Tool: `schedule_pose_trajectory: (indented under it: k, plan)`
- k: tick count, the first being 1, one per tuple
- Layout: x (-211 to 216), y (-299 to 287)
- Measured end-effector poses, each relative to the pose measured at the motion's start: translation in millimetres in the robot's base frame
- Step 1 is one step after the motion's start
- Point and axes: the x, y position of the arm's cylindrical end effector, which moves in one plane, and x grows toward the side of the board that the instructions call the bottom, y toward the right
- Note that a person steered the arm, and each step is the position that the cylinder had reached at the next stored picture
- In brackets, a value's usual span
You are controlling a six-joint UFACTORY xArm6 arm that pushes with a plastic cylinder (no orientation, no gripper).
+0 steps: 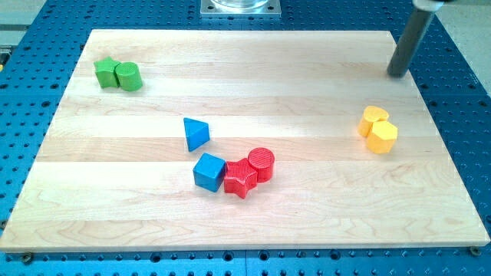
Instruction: Push the heart below the hexagon
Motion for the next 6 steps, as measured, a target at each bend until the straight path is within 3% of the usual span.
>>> schedule_pose_trajectory:
  k: [2,4,6]
  plan:
    - [8,-11]
    - [91,-42]
    - [106,-195]
